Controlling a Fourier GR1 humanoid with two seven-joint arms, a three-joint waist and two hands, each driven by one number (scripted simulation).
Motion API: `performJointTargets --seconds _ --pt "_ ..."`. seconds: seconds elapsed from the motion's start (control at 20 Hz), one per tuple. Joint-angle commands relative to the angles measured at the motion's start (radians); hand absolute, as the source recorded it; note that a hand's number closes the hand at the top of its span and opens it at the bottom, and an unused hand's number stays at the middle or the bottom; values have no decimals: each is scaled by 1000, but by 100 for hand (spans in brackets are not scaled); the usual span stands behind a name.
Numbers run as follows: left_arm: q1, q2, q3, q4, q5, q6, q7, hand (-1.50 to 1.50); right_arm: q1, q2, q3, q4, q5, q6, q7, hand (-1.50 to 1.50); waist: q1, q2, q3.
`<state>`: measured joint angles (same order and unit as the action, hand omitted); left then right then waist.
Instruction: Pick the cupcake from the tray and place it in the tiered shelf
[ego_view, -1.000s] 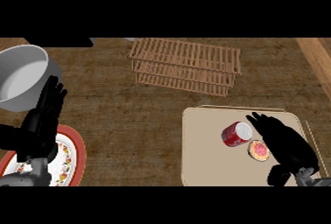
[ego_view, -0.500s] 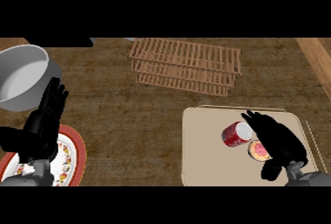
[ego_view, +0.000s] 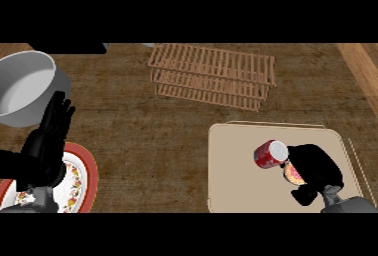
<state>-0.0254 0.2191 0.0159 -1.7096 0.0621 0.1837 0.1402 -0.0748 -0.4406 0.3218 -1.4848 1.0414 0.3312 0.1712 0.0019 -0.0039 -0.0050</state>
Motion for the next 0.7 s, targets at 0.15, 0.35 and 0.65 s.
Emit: performJointTargets --seconds 0.15,0.35,0.65 --pt "-37 -42 -28 -7 -47 26 33 0 -67 125 25 43 107 -76 66 150 2 4 5" --pt "-56 -10 0 26 -15 -9 1 0 -58 428 129 20 138 -98 488 150 22 7 4" --pt "-85 -25 -27 53 -20 -19 3 0 -171 437 315 20 -43 -273 834 150 63 16 7"
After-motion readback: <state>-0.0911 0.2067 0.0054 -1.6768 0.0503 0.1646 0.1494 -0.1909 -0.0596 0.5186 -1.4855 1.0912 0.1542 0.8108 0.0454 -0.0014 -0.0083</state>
